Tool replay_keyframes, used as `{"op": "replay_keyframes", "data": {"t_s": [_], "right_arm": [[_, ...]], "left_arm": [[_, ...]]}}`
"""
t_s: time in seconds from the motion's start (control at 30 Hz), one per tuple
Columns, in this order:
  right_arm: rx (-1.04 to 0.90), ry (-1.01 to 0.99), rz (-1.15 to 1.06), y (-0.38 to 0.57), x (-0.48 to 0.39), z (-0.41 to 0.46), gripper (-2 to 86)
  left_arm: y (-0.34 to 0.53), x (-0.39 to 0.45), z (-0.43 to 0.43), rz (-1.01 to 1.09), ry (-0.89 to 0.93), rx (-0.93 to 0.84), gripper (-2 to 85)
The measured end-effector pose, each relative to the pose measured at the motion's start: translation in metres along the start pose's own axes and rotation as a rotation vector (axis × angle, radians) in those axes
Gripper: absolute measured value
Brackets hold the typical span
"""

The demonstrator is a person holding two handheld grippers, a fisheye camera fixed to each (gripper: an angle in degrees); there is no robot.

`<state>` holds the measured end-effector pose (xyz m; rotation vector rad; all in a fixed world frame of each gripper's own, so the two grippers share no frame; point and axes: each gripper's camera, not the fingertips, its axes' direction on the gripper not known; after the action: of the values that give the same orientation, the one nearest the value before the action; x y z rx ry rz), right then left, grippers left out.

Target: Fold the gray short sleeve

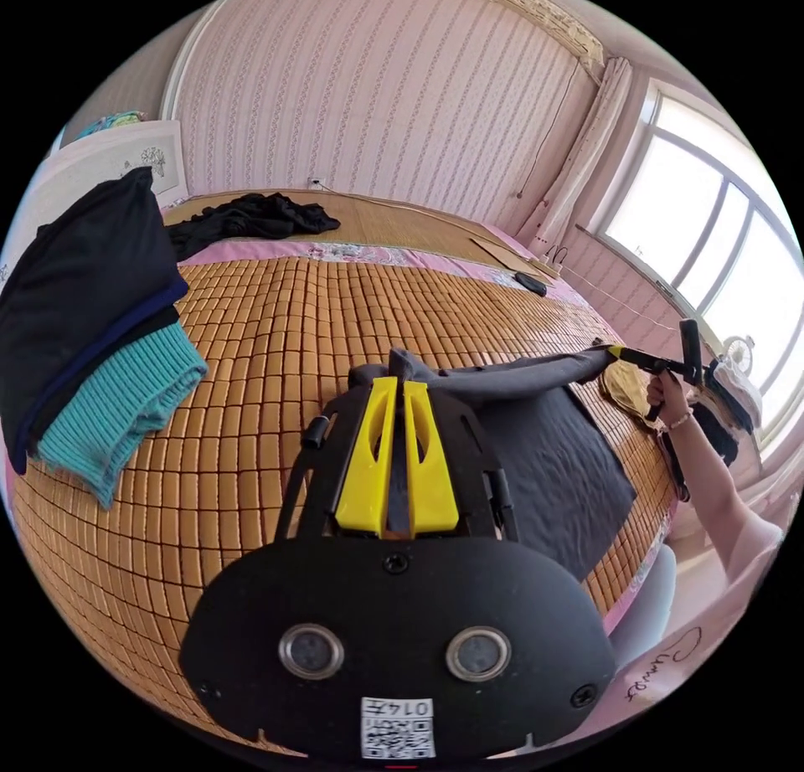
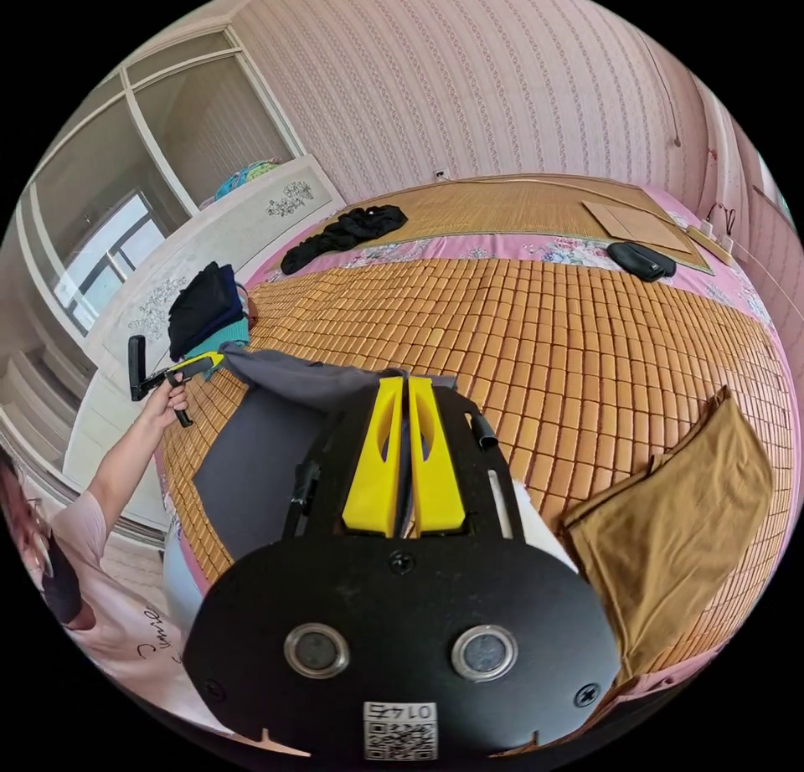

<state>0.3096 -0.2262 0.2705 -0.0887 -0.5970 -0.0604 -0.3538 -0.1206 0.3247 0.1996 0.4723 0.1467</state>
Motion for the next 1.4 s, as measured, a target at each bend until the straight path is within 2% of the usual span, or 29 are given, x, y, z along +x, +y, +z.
{"op": "replay_keyframes", "data": {"t_s": [0.2, 0.37, 0.47, 0.6, 0.7, 0.8, 0.9, 1.0, 1.07, 1.17, 1.3, 1.4], "right_arm": [[0.062, -0.084, -0.053, 0.066, -0.016, -0.045, 0.5], [-0.137, -0.097, -0.022, 0.123, -0.014, -0.013, 0.7], [-0.196, -0.086, -0.013, 0.143, -0.012, 0.001, 1.1], [-0.199, -0.045, -0.009, 0.143, -0.011, -0.011, 2.0], [-0.140, 0.033, -0.038, 0.131, -0.016, -0.027, 2.6], [-0.114, -0.046, -0.129, 0.103, -0.041, -0.018, 4.3], [-0.199, -0.165, -0.189, 0.072, -0.070, 0.027, 7.7], [-0.290, -0.130, -0.212, 0.055, -0.088, 0.075, 9.9], [-0.364, -0.112, -0.209, 0.050, -0.091, 0.098, 9.2], [-0.366, -0.115, -0.212, 0.051, -0.086, 0.104, 3.1], [-0.212, -0.335, -0.320, 0.065, -0.084, 0.053, 1.5], [-0.261, -0.560, -0.446, 0.091, -0.087, 0.027, 2.4]], "left_arm": [[0.055, 0.009, -0.057, 0.016, 0.106, 0.056, -0.8], [0.131, 0.015, -0.022, -0.042, 0.083, -0.137, -0.5], [0.145, 0.013, -0.018, -0.112, 0.102, -0.165, -0.1], [0.139, 0.019, -0.031, -0.089, 0.049, -0.183, 3.2], [0.118, 0.042, -0.043, 0.008, 0.011, -0.164, 4.3], [0.082, 0.083, -0.025, 0.148, -0.003, -0.169, 4.5], [0.050, 0.121, 0.026, 0.216, 0.040, -0.223, 5.9], [0.030, 0.146, 0.082, 0.239, 0.045, -0.324, 7.6], [0.026, 0.154, 0.117, 0.247, 0.031, -0.420, 7.0], [0.021, 0.159, 0.109, 0.282, 0.044, -0.408, 1.0], [0.038, 0.169, 0.055, 0.350, 0.196, -0.280, -0.4], [0.075, 0.175, 0.018, 0.448, 0.266, -0.282, 0.3]]}}
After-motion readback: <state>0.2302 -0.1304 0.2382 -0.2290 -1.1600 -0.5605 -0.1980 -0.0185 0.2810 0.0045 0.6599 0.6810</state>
